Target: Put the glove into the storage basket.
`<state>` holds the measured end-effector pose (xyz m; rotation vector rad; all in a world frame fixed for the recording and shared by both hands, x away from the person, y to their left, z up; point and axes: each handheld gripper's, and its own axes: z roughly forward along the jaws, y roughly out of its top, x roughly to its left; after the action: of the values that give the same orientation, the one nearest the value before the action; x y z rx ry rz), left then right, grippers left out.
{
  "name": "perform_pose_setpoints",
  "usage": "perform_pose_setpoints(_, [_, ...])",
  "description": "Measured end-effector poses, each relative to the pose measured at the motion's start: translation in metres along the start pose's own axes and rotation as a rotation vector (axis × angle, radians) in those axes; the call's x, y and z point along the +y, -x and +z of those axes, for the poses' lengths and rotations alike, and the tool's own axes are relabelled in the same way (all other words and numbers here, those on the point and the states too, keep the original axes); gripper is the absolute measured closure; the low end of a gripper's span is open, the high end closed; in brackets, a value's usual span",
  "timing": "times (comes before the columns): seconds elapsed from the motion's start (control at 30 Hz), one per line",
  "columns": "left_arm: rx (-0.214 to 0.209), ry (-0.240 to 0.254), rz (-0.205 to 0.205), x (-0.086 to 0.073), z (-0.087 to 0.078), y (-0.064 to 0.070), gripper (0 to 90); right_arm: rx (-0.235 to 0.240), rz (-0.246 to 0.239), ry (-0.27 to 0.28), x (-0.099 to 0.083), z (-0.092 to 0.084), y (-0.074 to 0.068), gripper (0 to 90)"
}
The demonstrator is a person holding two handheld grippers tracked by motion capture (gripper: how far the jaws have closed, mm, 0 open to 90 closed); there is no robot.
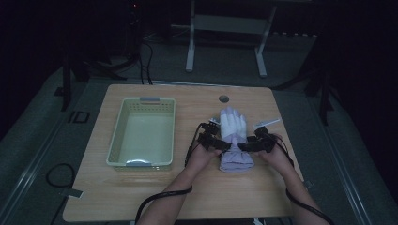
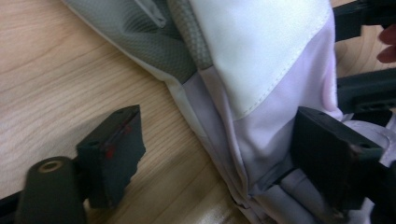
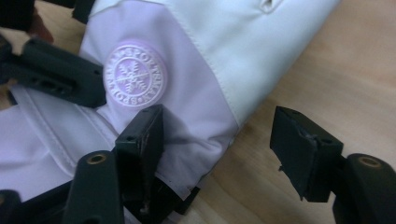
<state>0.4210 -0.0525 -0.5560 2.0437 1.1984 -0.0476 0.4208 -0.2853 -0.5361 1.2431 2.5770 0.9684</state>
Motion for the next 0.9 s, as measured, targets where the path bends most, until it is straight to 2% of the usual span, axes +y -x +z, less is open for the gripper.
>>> perform_pose_setpoints(0.03, [-0.021,-0.008,0.017,0.001,0.001,0.000,27.6,0.086,0.039,-0.017,0.000,0.003,0.006,50.2])
perform_pose_setpoints(0.07, [-0.045,-0.007,0.018,0.001,0.001,-0.002,31.8,0.108,0.043,-0.013,0.000,0.004,0.007,51.6])
perform_pose_setpoints(0.1, [-0.068,-0.006,0.011,0.002,0.002,-0.004,31.8,0.108,0.043,-0.013,0.000,0.004,0.007,51.6])
perform_pose_setpoints(0.13, [-0.108,-0.015,-0.002,0.002,0.002,-0.006,41.0,0.130,0.058,-0.015,-0.001,0.006,0.009,54.8])
perform_pose_setpoints(0.2, [-0.114,-0.016,0.002,0.002,0.002,-0.006,45.7,0.135,0.067,-0.016,-0.001,0.006,0.008,58.4])
perform_pose_setpoints(0.27, [-0.122,-0.014,0.010,0.002,0.001,-0.005,51.5,0.129,0.057,-0.016,0.000,0.006,0.007,60.5])
perform_pose_setpoints(0.3, [-0.125,-0.016,0.011,0.003,0.001,-0.003,55.7,0.113,0.042,-0.013,0.000,0.005,0.004,65.2])
perform_pose_setpoints(0.33, [-0.125,-0.015,0.015,0.003,0.000,-0.002,55.7,0.113,0.042,-0.013,0.000,0.005,0.004,65.2])
perform_pose_setpoints(0.37, [-0.113,-0.015,0.032,0.004,-0.001,0.002,61.8,0.091,0.037,-0.007,0.001,0.005,0.001,70.7])
perform_pose_setpoints(0.4, [-0.113,-0.015,0.032,0.004,-0.001,0.002,64.4,0.091,0.037,-0.007,0.001,0.005,0.001,70.7])
perform_pose_setpoints(0.47, [-0.074,-0.015,0.078,0.006,-0.003,0.009,67.9,0.062,0.041,0.013,0.000,0.004,-0.003,75.8])
perform_pose_setpoints(0.53, [-0.058,-0.016,0.098,0.007,-0.004,0.013,70.3,0.048,0.047,0.027,-0.002,0.002,-0.004,77.9])
perform_pose_setpoints(0.67, [-0.053,-0.010,0.095,0.008,-0.006,0.016,72.5,0.027,0.060,0.038,-0.002,-0.001,-0.007,80.1])
perform_pose_setpoints(0.7, [-0.048,-0.007,0.100,0.008,-0.007,0.017,73.7,0.008,0.052,0.043,0.000,-0.003,-0.010,80.8])
perform_pose_setpoints(0.8, [-0.034,0.006,0.117,0.009,-0.011,0.022,74.9,-0.010,0.062,0.046,0.002,-0.008,-0.013,81.6])
perform_pose_setpoints(0.9, [-0.047,0.019,0.113,0.013,-0.016,0.023,75.4,-0.021,0.066,0.075,0.004,-0.014,-0.016,81.6])
